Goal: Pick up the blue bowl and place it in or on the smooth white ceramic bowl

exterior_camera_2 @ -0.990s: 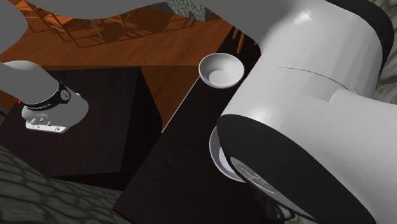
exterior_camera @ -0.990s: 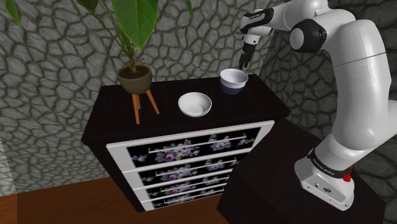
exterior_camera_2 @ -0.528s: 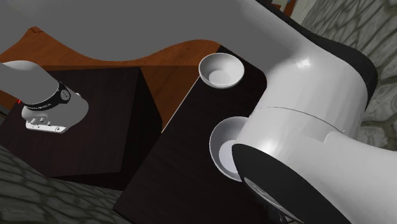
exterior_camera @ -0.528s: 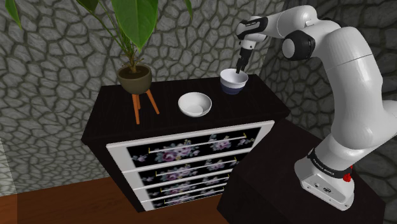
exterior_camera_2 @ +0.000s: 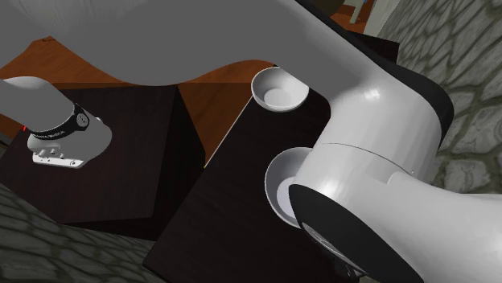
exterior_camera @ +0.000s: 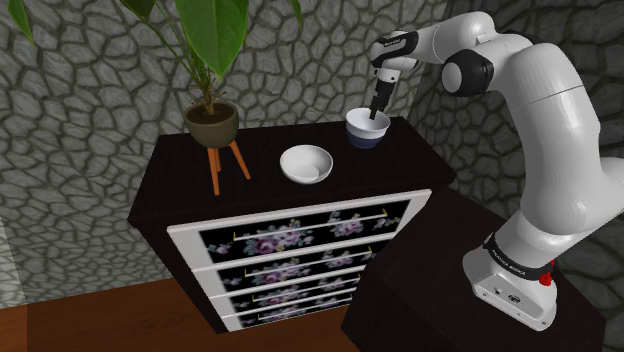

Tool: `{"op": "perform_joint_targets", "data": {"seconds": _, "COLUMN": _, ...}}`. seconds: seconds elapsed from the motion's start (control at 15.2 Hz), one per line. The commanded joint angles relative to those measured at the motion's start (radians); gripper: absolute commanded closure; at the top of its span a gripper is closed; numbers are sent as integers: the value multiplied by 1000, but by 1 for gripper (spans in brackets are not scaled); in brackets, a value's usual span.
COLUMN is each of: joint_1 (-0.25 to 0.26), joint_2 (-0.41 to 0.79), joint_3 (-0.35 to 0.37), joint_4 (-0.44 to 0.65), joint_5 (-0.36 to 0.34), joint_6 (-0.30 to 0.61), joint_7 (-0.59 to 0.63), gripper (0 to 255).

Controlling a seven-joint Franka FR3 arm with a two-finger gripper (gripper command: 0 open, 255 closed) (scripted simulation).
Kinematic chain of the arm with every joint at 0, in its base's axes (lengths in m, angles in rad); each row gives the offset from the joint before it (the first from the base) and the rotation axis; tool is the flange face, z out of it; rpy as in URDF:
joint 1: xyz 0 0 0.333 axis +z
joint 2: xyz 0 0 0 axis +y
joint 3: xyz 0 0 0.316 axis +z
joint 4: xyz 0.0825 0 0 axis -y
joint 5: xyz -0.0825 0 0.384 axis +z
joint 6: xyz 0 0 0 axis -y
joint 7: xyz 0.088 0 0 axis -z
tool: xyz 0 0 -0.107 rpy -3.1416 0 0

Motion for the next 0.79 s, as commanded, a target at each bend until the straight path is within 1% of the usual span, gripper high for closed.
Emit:
{"op": "perform_joint_targets", "data": {"seconds": 0.0, "joint_1": 0, "joint_2": 0, "joint_3": 0, "joint_4": 0, "joint_5": 0, "joint_6": 0, "joint_7": 0, "gripper": 0}}
{"op": "perform_joint_targets", "data": {"seconds": 0.07, "joint_1": 0, "joint_2": 0, "joint_3": 0, "joint_4": 0, "joint_5": 0, "joint_6": 0, "joint_7": 0, "gripper": 0}}
{"op": "perform_joint_targets", "data": {"seconds": 0.13, "joint_1": 0, "joint_2": 0, "joint_3": 0, "joint_4": 0, "joint_5": 0, "joint_6": 0, "joint_7": 0, "gripper": 255}}
{"op": "perform_joint_targets", "data": {"seconds": 0.73, "joint_1": 0, "joint_2": 0, "joint_3": 0, "joint_4": 0, "joint_5": 0, "joint_6": 0, "joint_7": 0, "gripper": 255}}
